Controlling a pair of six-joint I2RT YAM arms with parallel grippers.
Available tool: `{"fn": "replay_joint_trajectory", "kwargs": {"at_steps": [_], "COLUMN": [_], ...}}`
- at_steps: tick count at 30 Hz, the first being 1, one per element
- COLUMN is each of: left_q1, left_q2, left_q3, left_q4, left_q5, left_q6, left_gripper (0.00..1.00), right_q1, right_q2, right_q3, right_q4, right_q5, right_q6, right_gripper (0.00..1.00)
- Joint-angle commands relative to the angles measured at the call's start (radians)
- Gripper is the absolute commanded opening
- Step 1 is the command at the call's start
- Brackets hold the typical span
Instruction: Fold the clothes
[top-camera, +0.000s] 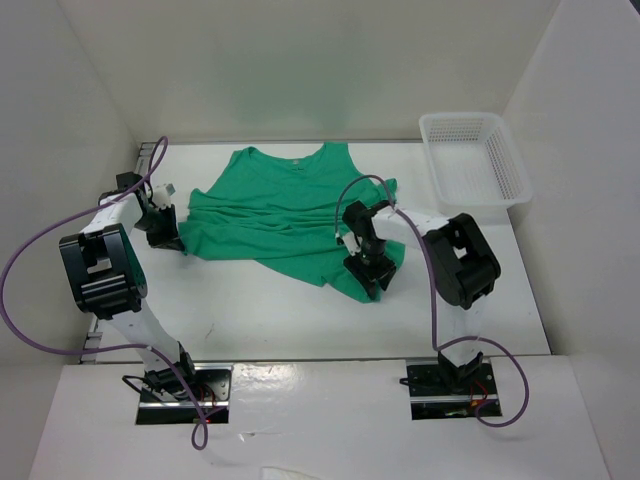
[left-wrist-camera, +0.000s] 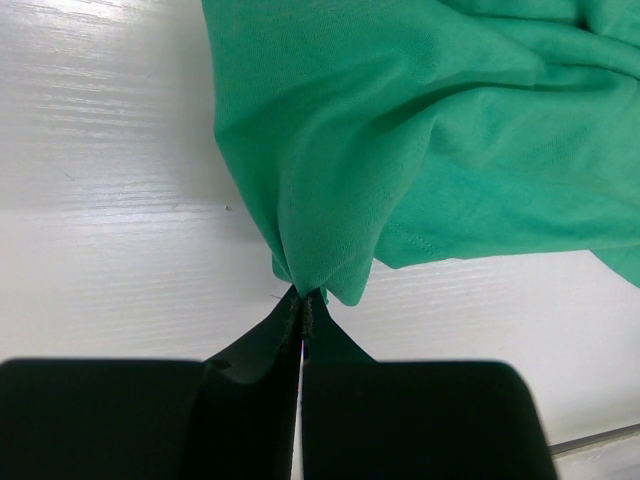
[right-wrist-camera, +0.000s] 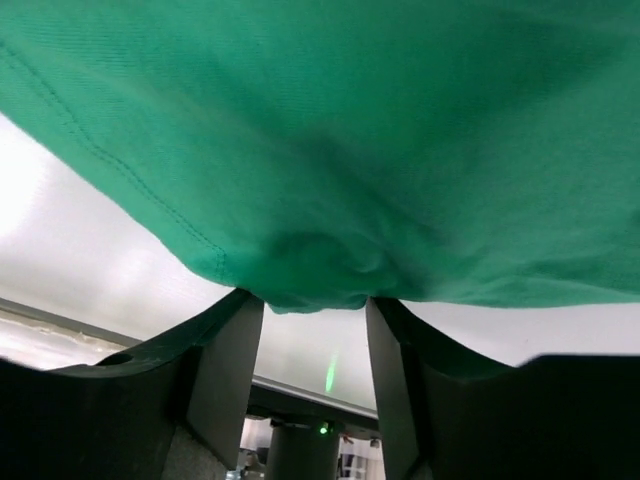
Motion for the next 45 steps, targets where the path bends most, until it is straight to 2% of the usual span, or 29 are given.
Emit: {"fn": "replay_joint_trajectory", "kwargs": {"at_steps": [1,8,12,15,20,26,29,36,41,45], "left_q1": [0.004,0.004,0.004,0.004,0.004,0.004,0.004,0.004,0.004,0.004], "left_q2": [-0.030,-0.030,-0.030,-0.030,-0.030,-0.030,-0.030,-0.030,-0.030,-0.093], "left_q3": [-0.006,-0.006,-0.006,-0.006,-0.006,-0.006,-0.006,-0.006,-0.006,0.033], "left_q4": [-0.002,-0.002,-0.002,-0.002,-0.002,-0.002,-0.002,-0.002,-0.021,-0.066], "left_q5": [0.015,0.015,0.015,0.015,0.015,0.024,0.024,0.033,0.042,0.067], "left_q6": [0.020,0.020,0.020,0.020,0.020,0.020,0.020,0.029,0.038,0.061], "left_gripper": [0.00,0.00,0.00,0.00,0.00,0.00,0.00,0.00,0.00,0.00], "right_q1": [0.011,0.022,0.022,0.007,-0.145,-0.295,-0.325,-0.339,-0.339,-0.339], "right_q2": [0.067,0.086,0.084,0.046,-0.027,-0.038,-0.028,-0.037,-0.106,-0.192], "right_q3": [-0.014,-0.014,-0.023,-0.010,0.070,0.133,0.142,0.078,0.044,0.063], "right_q4": [0.102,0.137,0.148,0.148,0.114,0.119,0.143,0.153,0.131,0.101], "right_q5": [0.014,0.154,0.244,0.312,0.393,0.459,0.477,0.392,0.363,0.324], "right_q6": [0.016,0.059,0.059,0.050,-0.001,-0.049,-0.049,-0.076,-0.098,-0.118], "right_gripper": [0.52,0.23,0.16,0.14,0.13,0.13,0.13,0.14,0.14,0.14]}}
